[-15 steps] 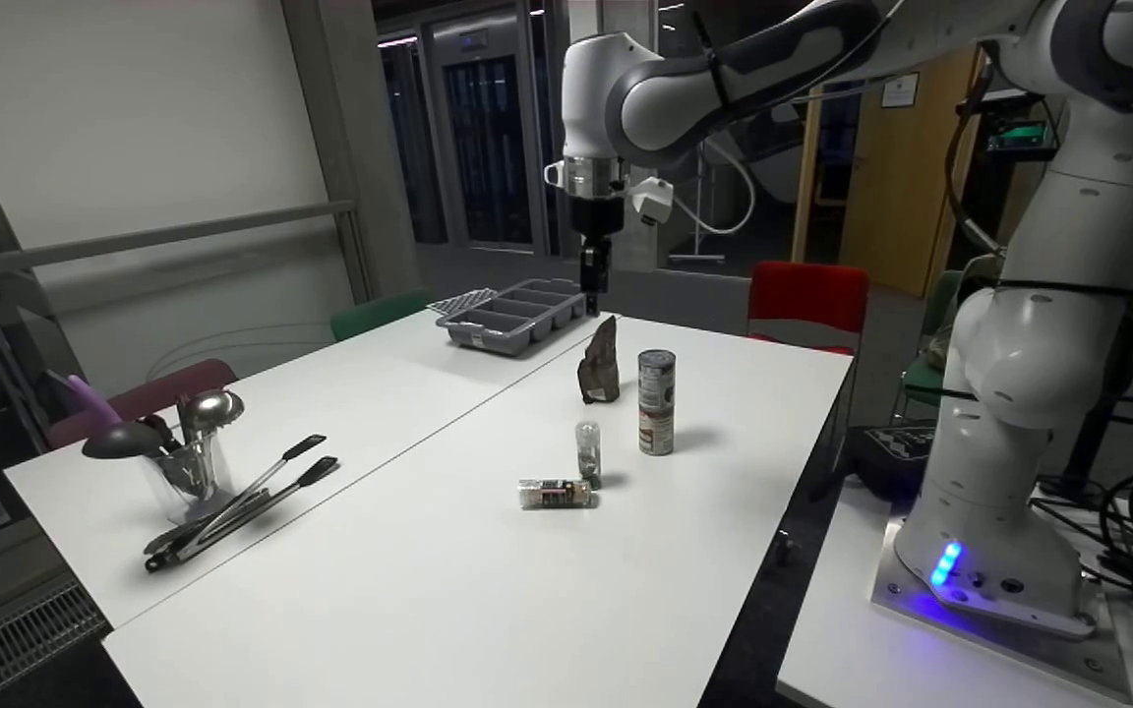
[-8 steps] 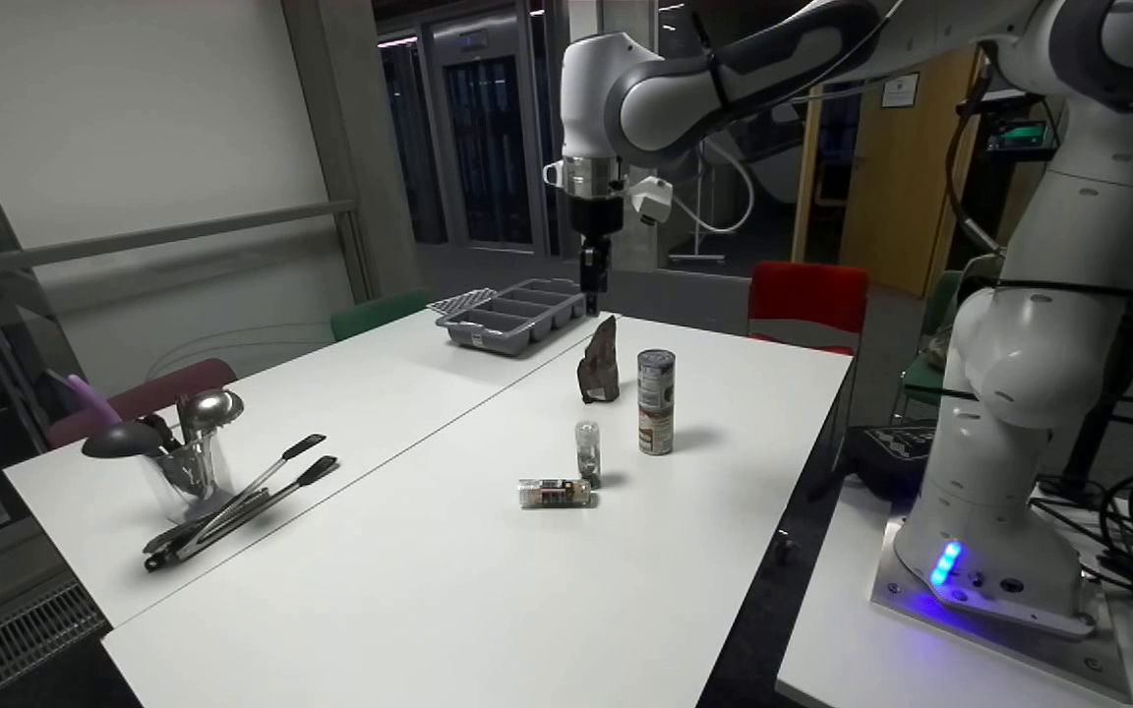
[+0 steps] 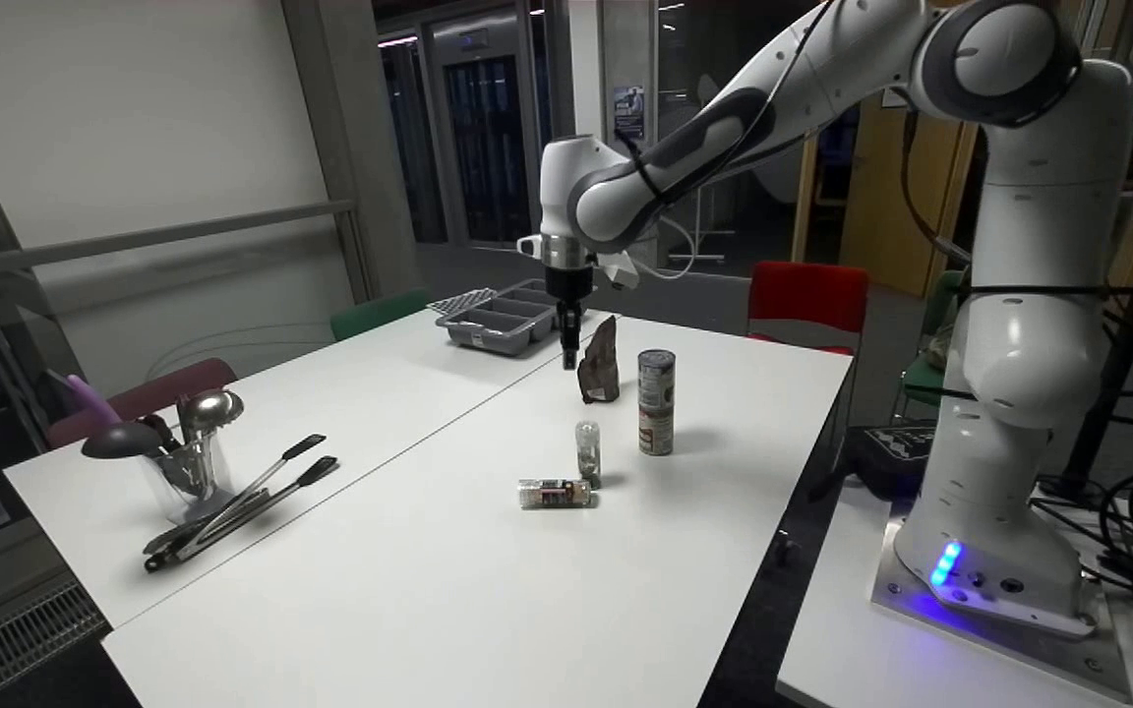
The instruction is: Put the bottle upright
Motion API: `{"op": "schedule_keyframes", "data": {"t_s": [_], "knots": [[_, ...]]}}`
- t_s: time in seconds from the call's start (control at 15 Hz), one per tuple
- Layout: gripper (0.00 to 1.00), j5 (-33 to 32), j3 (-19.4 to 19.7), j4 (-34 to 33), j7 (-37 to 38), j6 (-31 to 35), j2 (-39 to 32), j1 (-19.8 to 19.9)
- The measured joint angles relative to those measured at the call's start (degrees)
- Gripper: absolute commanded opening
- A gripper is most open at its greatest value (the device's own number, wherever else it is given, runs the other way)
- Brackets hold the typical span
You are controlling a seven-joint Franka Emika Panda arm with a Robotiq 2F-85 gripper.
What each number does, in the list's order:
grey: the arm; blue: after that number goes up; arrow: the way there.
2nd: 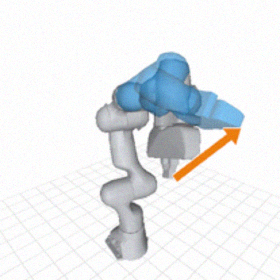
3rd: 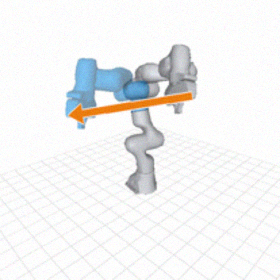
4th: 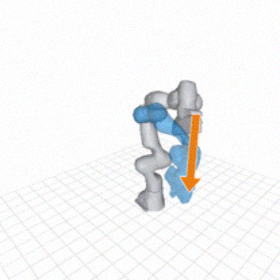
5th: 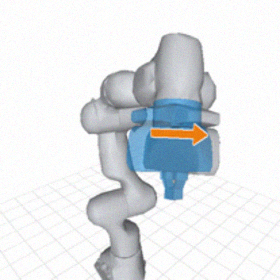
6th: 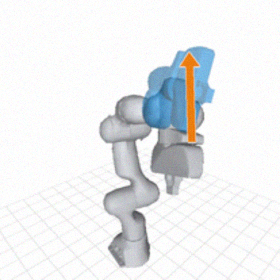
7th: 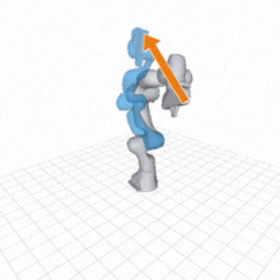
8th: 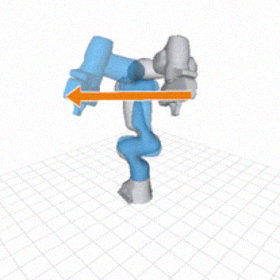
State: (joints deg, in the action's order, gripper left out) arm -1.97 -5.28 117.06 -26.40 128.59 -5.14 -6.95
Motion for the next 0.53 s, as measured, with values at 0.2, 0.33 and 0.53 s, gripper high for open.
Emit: {"op": "schedule_keyframes", "data": {"t_s": [0.2,0.33,0.53], "knots": [[1.00,3.36,-0.32,-3.95,-7.15,0.96,-7.44,0.64],[1.00,4.69,-1.34,-7.56,-8.63,-0.20,-11.56,1.02],[1.00,5.95,-3.09,-13.37,-8.21,-4.94,-16.04,1.01]]}}
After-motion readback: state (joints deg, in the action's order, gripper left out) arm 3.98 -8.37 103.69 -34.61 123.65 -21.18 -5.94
